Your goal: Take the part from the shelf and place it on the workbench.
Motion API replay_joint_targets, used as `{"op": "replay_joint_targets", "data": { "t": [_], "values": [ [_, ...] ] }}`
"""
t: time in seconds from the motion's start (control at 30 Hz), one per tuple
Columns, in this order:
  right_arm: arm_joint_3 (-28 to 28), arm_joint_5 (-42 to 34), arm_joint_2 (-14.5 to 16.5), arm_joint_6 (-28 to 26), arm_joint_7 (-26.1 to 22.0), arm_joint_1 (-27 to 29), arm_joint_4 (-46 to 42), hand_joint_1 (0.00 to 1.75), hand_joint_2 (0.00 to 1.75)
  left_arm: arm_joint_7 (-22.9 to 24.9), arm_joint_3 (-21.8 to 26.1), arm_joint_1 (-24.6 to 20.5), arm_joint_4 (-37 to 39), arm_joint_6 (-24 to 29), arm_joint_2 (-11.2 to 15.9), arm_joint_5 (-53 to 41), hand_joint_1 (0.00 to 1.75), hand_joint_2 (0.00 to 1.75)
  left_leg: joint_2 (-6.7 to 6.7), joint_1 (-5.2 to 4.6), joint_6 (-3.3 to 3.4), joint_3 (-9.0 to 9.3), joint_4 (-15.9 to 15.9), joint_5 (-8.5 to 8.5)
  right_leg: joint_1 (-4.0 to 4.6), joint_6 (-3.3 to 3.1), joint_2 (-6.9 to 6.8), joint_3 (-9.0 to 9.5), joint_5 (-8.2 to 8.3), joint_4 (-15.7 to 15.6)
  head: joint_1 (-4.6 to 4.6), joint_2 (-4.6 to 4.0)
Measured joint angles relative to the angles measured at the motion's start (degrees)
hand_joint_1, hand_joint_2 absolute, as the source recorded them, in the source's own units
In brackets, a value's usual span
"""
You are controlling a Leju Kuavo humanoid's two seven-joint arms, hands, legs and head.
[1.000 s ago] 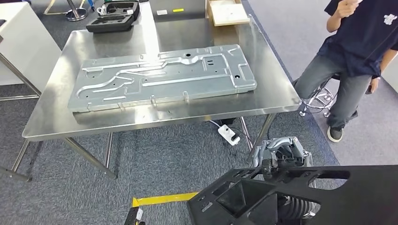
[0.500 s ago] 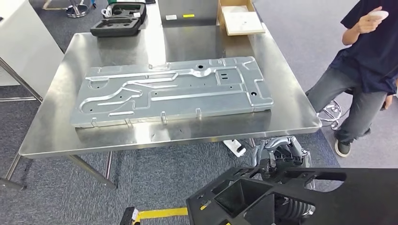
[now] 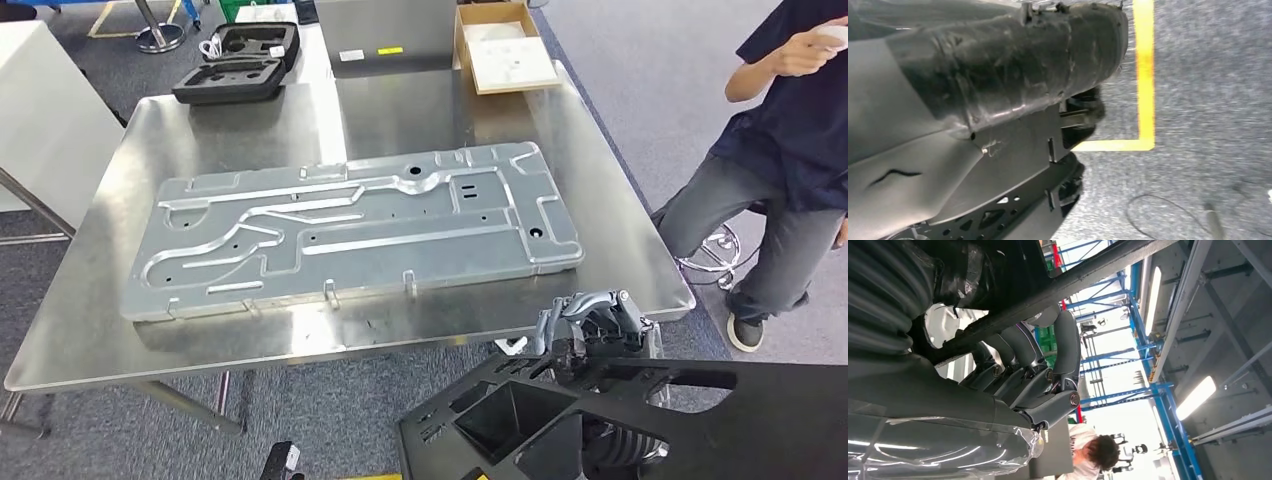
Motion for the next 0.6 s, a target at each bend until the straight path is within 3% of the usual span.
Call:
{"op": "replay_joint_targets", "data": {
  "t": [0.07,0.1,0.17,0.23,0.27,0.33,0.37,0.4,0.43,0.5,0.53,0.6],
  "values": [
    [0.0,-0.02,0.02,0.01,0.03,-0.02,0.07,1.69,1.75,0.01,0.0,-0.05,0.0,0.02,0.01,0.01,0.0,0.0,0.1,-0.37,0.63,0.72,-4.73,4.25,0.0,0.58,0.06,0.91,-1.08,-0.26,0.09,0.0],
    [0.0,-0.02,0.03,0.02,0.05,-0.05,0.1,1.69,1.75,0.01,0.0,-0.01,0.01,0.03,0.02,0.01,0.0,0.0,0.13,-0.56,1.08,0.84,-5.56,4.92,0.0,0.92,0.09,1.12,-1.26,-0.36,0.12,0.01],
    [0.0,-0.01,0.06,0.02,0.11,-0.19,0.1,1.69,1.75,-0.03,-0.01,0.07,0.01,0.11,0.02,0.01,0.0,0.0,0.06,-0.6,1.79,1.66,-6.23,4.79,-0.06,1.65,0.14,1.72,-1.75,-0.97,0.24,0.01],
    [0.0,0.07,0.05,0.01,0.19,-0.3,0.08,1.69,1.75,-0.2,-0.02,0.03,0.01,0.27,0.06,-0.03,0.0,0.0,0.01,-0.45,2.28,2.89,-7.17,4.47,-0.1,2.16,-0.01,1.24,-3.1,0.72,0.53,0.01],
    [0.0,0.09,0.05,0.01,0.26,-0.32,0.08,1.69,1.75,-0.27,-0.02,-0.1,0.0,0.33,0.08,-0.06,0.0,0.0,0.01,-0.38,2.56,3.52,-7.52,4.23,-0.11,2.3,-0.1,-0.28,-4.18,3.61,0.71,0.02],
    [0.0,0.2,0.05,0.0,0.64,-0.3,0.2,1.69,1.75,-0.31,-0.02,-0.31,0.0,0.37,0.11,-0.08,0.0,0.0,0.01,-0.46,2.97,4.41,-7.69,3.39,-0.1,2.41,-0.17,-5.98,-6.11,12.13,1.04,0.01],
    [0.0,0.38,0.05,0.0,0.95,-0.28,0.31,1.69,1.75,-0.28,-0.02,-0.32,0.0,0.37,0.11,-0.09,0.0,0.0,0.0,-0.46,3.02,4.85,-7.62,2.88,-0.13,2.45,-0.18,-8.83,-6.14,15.34,1.1,0.01],
    [0.0,0.77,0.04,0.0,1.41,-0.27,0.43,1.69,1.75,-0.22,-0.02,-0.26,0.0,0.37,0.11,-0.1,0.0,0.0,-0.01,-0.45,2.99,5.41,-7.52,2.32,-0.19,2.49,-0.2,-10.8,-5.09,16.63,1.14,0.01],
    [0.0,1.45,0.02,0.01,2.01,-0.33,0.51,1.69,1.75,-0.15,-0.02,-0.17,0.0,0.34,0.11,-0.14,0.0,0.0,-0.04,-0.43,2.94,6.11,-7.4,1.73,-0.27,2.52,-0.21,-11.51,-2.81,15.48,1.17,0.01],
    [0.0,4.16,-0.06,0.15,4.36,-0.89,0.58,1.69,1.75,0.1,-0.02,-0.04,0.01,0.21,0.12,-0.32,0.0,0.0,-0.12,-0.42,2.7,7.41,-7.04,0.43,-0.47,2.53,-0.23,-10.24,3.03,8.88,1.28,0.01],
    [0.0,6.46,-0.15,0.42,6.38,-1.51,0.61,1.69,1.75,0.28,-0.03,-0.12,0.01,0.09,0.16,-0.48,0.0,0.0,-0.19,-0.52,2.44,7.78,-6.66,-0.24,-0.51,2.45,-0.19,-9.17,4.79,5.51,1.37,0.01],
    [-0.01,12.35,-0.54,1.51,12.08,-3.57,0.7,1.69,1.75,0.84,-0.06,-0.39,0.02,-0.19,0.28,-0.95,0.0,0.0,-0.22,-0.7,1.87,7.77,-6.23,-0.99,-0.42,1.99,0.01,-8.21,5.41,2.67,1.43,0.01]
  ]
}}
